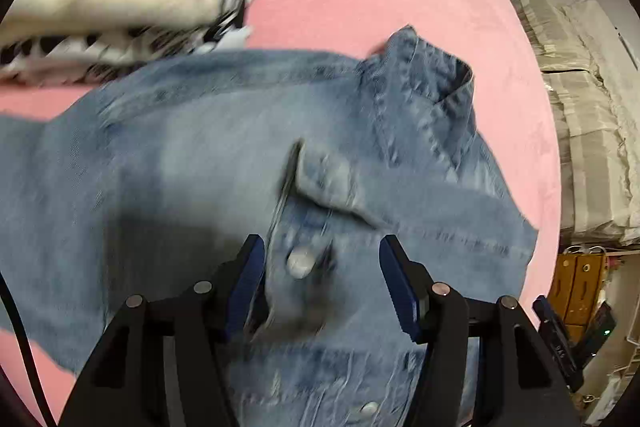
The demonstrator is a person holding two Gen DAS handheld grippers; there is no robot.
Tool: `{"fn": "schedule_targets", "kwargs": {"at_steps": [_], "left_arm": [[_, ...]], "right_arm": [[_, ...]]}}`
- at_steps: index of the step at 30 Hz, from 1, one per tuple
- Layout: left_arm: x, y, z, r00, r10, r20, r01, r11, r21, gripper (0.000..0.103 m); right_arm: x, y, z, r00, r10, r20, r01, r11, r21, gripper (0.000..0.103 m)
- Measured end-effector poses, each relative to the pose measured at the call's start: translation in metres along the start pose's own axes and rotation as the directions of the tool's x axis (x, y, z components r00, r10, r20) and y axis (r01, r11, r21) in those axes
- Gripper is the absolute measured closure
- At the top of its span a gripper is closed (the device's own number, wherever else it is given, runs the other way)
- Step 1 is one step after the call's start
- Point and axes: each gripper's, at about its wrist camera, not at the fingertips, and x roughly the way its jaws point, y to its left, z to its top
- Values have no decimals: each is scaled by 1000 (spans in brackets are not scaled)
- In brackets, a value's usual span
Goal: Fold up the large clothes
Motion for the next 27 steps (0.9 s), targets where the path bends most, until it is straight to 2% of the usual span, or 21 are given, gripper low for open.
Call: {"fn": "schedule_targets", "kwargs": {"at_steps": [3, 6, 10, 12, 14, 16, 17, 18, 20, 23, 27], "left_arm": [[13, -11, 25, 1000, -7, -10, 7, 1000, 21, 45], [30, -20, 41, 999, 35, -38, -32, 998, 59, 42], [64, -23, 47, 986, 80, -146, -65, 992, 106, 42], [68, -30, 45, 985, 114, -133, -92, 983, 158, 45], [68, -41, 40, 984, 140, -107, -115, 970, 217, 81], [66, -49, 36, 984, 163, -77, -140, 961, 238, 86], [65, -55, 33, 982, 179, -59, -159, 955, 251, 88], [62, -62, 30, 979, 202, -35, -185, 944, 272, 88], [56, -77, 25, 970, 244, 16, -236, 920, 313, 89], [56, -89, 21, 963, 265, 57, -268, 895, 356, 89], [79, -91, 22, 948, 316, 35, -305, 872, 381, 86]], "right_arm": [[8, -13, 13, 1000, -9, 1, 9, 1000, 28, 53], [22, -31, 30, 1000, 0, -10, 0, 997, 78, 53], [53, -46, 51, 999, 10, -44, -5, 994, 111, 53], [66, -48, 57, 998, 17, -64, -10, 993, 114, 53], [78, -48, 63, 997, 27, -78, -17, 993, 116, 53], [88, -46, 66, 995, 20, -93, -10, 994, 108, 54], [91, -41, 67, 995, 9, -101, -1, 997, 79, 60], [90, -36, 68, 996, -13, -93, 16, 999, 40, 95], [77, -31, 72, 998, -52, -44, 53, 999, 4, 97], [67, -40, 74, 998, -63, 1, 63, 998, 7, 100], [90, -42, 66, 994, -96, -60, 95, 995, -13, 99]]}}
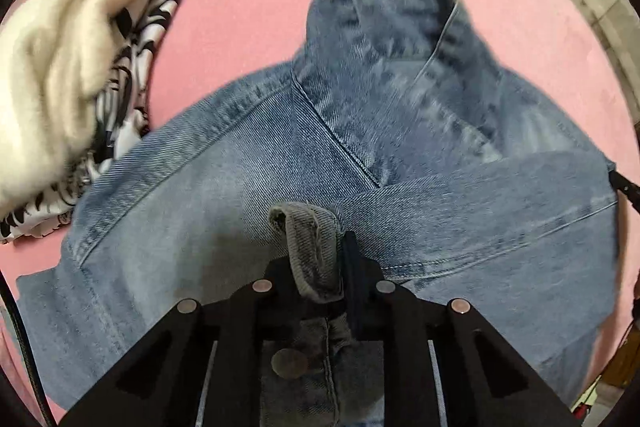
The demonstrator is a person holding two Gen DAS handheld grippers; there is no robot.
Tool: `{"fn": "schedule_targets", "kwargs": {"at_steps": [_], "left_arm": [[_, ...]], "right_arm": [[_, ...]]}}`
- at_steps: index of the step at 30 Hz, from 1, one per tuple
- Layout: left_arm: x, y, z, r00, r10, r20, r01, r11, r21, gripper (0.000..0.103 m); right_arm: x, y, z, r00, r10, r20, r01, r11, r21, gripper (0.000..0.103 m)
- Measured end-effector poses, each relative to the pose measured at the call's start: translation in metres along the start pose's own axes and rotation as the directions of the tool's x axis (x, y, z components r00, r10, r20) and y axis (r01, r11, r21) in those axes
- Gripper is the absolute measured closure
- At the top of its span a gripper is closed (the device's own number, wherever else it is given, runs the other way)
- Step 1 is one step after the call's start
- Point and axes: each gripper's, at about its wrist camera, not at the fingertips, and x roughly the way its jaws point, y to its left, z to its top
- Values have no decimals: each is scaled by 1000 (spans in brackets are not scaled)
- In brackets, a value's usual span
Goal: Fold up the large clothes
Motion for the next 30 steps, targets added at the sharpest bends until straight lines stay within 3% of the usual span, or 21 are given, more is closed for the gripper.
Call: {"fn": "schedule_targets", "kwargs": {"at_steps": [3, 5, 7, 9, 12, 15, 21, 27, 28, 30], "left_arm": [[0, 0, 2, 1000, 2, -25, -2, 1000, -12, 80], [-7, 3, 4, 999, -4, -42, 4, 1000, -4, 70], [-20, 7, -1, 998, 0, -66, 0, 1000, 13, 67], [-32, 8, -13, 996, 5, -86, -3, 1000, 23, 67], [-55, 5, -38, 997, -3, -82, 7, 999, 50, 67], [-68, 4, -62, 997, -41, -67, 41, 999, -2, 66], [-49, 24, -129, 996, -81, -47, 68, 971, -229, 66], [-34, 26, -150, 998, -56, 7, 55, 932, -359, 66], [-33, 24, -151, 999, -47, 4, 45, 931, -363, 66], [-31, 19, -152, 1000, -28, -1, 26, 935, -353, 66]], "right_arm": [[-10, 2, 6, 1000, -5, -4, 6, 1000, 24, 97], [-26, 0, 7, 1000, 21, 16, -22, 999, 42, 93], [-50, 0, -1, 998, 51, 43, -52, 998, 28, 73], [-67, 6, -11, 996, 61, 61, -60, 998, -9, 69], [-93, 20, -37, 995, 76, 59, -71, 994, -83, 69], [-104, 35, -70, 998, 59, 21, -56, 992, -116, 69], [-87, 32, -120, 996, 50, -72, -52, 998, -29, 68], [-56, 25, -137, 987, 96, -129, -92, 995, 35, 69], [-53, 22, -139, 982, 131, -140, -125, 991, 48, 81], [-51, 18, -138, 982, 127, -138, -120, 991, 61, 87]]}}
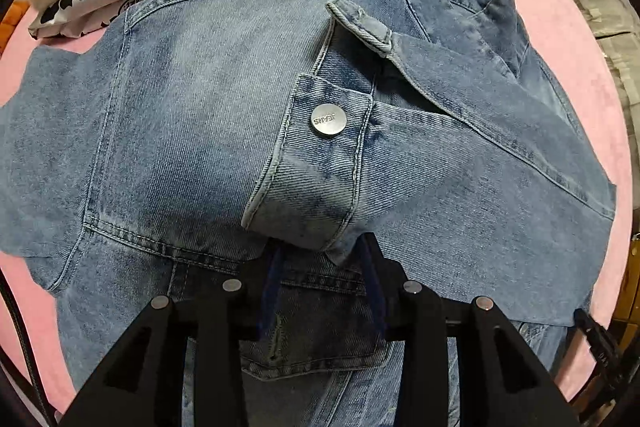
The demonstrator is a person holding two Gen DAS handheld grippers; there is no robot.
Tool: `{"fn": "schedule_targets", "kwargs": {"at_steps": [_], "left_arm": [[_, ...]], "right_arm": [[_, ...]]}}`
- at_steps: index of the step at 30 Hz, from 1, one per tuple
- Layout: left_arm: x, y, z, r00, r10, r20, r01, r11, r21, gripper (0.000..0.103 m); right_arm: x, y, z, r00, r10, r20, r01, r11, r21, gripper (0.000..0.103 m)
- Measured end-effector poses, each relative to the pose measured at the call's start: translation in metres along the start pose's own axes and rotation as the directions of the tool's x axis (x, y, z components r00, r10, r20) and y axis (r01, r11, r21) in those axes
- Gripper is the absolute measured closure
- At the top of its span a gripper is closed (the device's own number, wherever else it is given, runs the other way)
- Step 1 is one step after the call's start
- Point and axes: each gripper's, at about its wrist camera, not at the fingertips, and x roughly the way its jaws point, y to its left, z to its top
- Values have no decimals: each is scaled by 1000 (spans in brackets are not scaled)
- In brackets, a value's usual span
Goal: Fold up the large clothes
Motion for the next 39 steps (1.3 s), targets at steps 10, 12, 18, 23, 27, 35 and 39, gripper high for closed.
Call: {"fn": "schedule_targets", "kwargs": {"at_steps": [10, 12, 18, 23, 27, 35, 39], "left_arm": [[-6, -17, -15, 999, 34, 21, -35, 997, 66, 65], [-13, -18, -21, 999, 28, 20, -29, 998, 62, 64], [-58, -23, -58, 998, 48, 43, -50, 998, 40, 56], [-102, -39, -81, 997, 29, 76, -30, 1000, 5, 56], [-134, -54, -82, 994, 12, 111, -12, 1000, -4, 55], [-193, -74, -96, 980, 19, 196, -13, 999, -34, 51], [-223, -70, -110, 974, 33, 225, -21, 998, -57, 51]], "right_arm": [[-3, 13, -1, 992, -127, 14, 127, 991, -39, 80], [-13, 16, -1, 991, -134, 29, 135, 989, -51, 78], [-44, 23, -8, 995, -99, 21, 100, 993, -68, 78], [-75, 35, -8, 998, -58, 38, 61, 995, -77, 78], [-98, 49, -5, 997, -35, 68, 42, 993, -110, 78], [-143, 73, -5, 992, 36, 122, -10, 979, -205, 78], [-163, 94, -6, 985, 92, 146, -52, 964, -261, 78]]}}
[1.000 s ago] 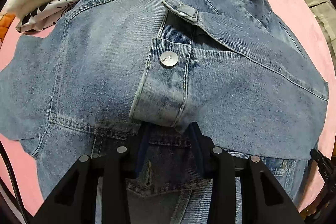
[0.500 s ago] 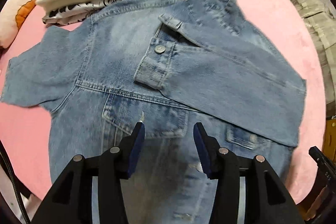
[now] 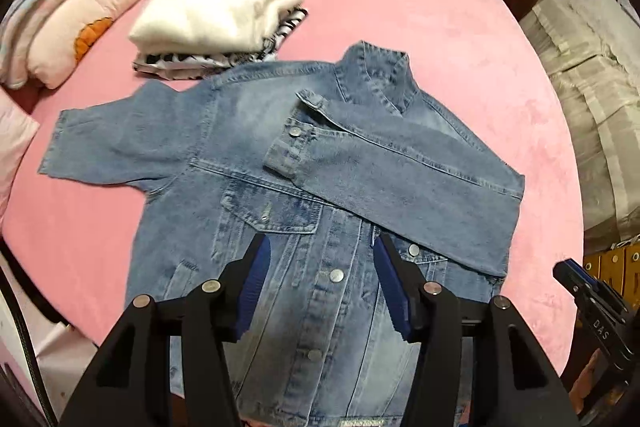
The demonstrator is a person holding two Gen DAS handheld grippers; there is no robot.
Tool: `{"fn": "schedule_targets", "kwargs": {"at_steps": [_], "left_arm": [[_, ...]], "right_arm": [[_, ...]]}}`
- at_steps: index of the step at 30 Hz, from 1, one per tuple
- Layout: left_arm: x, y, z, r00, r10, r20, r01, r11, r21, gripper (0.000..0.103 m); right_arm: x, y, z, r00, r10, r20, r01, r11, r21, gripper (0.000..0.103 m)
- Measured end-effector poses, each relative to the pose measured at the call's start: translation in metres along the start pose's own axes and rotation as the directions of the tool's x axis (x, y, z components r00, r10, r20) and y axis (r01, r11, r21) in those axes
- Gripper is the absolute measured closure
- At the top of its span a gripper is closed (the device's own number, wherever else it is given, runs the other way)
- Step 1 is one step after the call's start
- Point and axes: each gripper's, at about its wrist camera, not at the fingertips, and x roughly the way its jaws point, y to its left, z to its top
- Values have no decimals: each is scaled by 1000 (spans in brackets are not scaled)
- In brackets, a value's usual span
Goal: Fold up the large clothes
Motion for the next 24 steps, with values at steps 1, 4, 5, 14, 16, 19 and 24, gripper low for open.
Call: {"fn": "schedule_targets", "kwargs": {"at_steps": [1, 4, 5, 14, 16, 19, 24], "left_arm": [[-8, 4, -2, 1000, 5, 9, -5, 1000, -6, 51], [-27, 19, -6, 1000, 16, 27, -15, 999, -28, 51], [-32, 25, -7, 999, 15, 32, -14, 999, -34, 50], [-47, 139, -10, 999, -3, 41, 8, 993, -116, 41], [-39, 174, -5, 1000, -22, 18, 24, 991, -132, 41], [-22, 228, 1, 999, -52, -10, 50, 986, -158, 41], [18, 322, 10, 994, -104, -35, 92, 963, -252, 41]], "right_arm": [[-3, 7, 2, 1000, 17, 10, -17, 1000, -12, 78], [-8, 28, 6, 998, 54, 23, -53, 998, -42, 78], [-10, 37, 7, 997, 67, 24, -66, 996, -53, 78], [-10, 143, 17, 993, 100, 58, -91, 984, -151, 78], [-2, 170, 18, 994, 84, 64, -74, 987, -143, 78], [14, 214, 18, 996, 73, 59, -66, 992, -110, 78], [41, 291, 19, 994, 71, 86, -59, 989, -135, 78]]}}
